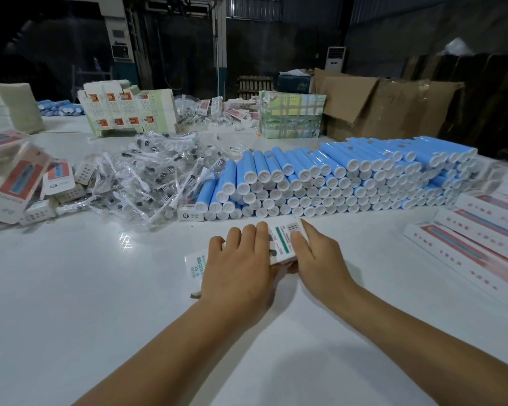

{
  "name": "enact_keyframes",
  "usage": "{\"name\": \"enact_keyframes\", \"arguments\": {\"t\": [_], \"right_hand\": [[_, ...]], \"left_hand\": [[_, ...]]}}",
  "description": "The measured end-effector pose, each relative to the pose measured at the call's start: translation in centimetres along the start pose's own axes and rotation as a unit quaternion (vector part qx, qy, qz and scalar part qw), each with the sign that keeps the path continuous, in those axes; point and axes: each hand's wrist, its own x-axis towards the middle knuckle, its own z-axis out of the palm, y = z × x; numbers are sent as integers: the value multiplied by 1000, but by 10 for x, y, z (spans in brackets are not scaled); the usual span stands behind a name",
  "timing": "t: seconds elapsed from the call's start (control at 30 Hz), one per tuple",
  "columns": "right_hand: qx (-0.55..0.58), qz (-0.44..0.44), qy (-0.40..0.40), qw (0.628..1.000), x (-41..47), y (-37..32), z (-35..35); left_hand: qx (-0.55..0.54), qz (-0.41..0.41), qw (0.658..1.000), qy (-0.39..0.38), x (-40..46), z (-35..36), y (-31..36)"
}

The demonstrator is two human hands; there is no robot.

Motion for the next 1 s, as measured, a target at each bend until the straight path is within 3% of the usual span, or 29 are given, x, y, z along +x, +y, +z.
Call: {"name": "enact_keyframes", "arguments": {"t": [0.1, 0.27, 0.4, 0.9, 1.0], "right_hand": [[266, 139, -19, 954, 3, -9, -1], [416, 180, -74, 888, 8, -13, -10], [419, 187, -70, 886, 8, -10, -9], [313, 118, -11, 942, 2, -10, -2], [180, 71, -7, 981, -5, -10, 3]], "left_hand": [[1, -7, 1000, -3, 0, -1, -1], [-9, -7, 1000, 11, -2, -3, -3], [-13, -2, 1000, 16, -3, -3, -4], [-9, 3, 1000, -23, -2, -3, -5], [-5, 12, 999, -32, -2, -3, -5]]}}
